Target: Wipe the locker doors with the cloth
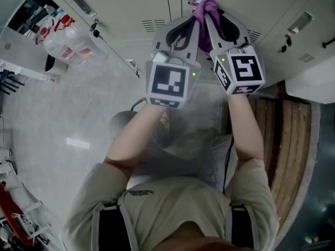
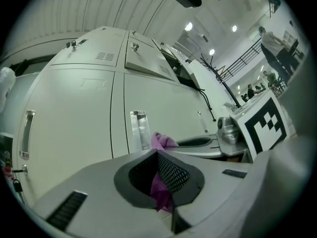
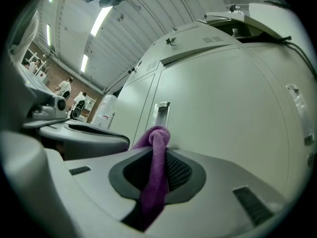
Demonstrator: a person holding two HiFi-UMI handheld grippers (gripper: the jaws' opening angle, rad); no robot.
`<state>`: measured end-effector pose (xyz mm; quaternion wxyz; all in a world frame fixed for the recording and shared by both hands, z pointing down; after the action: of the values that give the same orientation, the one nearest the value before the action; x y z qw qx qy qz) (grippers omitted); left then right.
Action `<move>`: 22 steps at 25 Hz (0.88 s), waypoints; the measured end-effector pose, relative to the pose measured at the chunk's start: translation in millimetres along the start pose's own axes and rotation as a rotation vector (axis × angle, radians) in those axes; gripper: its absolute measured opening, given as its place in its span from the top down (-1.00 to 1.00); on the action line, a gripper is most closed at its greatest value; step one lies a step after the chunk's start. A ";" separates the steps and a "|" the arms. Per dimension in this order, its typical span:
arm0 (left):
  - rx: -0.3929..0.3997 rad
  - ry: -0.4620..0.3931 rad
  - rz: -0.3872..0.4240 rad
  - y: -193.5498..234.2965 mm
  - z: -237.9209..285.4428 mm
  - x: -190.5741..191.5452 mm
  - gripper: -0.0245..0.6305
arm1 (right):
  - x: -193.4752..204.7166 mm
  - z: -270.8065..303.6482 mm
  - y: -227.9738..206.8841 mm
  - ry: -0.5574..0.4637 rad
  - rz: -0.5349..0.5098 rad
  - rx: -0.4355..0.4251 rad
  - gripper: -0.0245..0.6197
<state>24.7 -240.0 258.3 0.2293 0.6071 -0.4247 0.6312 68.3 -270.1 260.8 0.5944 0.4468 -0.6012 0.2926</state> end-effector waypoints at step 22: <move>0.138 -0.009 0.002 -68.8 36.6 6.3 0.92 | 31.4 -46.5 -78.6 0.060 -0.007 0.161 0.75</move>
<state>100.0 -234.5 278.5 0.1845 0.6237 -0.3819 0.6566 162.3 -268.7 283.1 0.5753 0.4863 -0.5560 0.3514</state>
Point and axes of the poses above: the fingertips, and each gripper's own axes: z forward along the fingers, y to its left, x out of its underside, the point moved 1 cm from there along -z, backward along the fingers, and after that the axes turned 3 degrees about y, right-handed, at the moved point
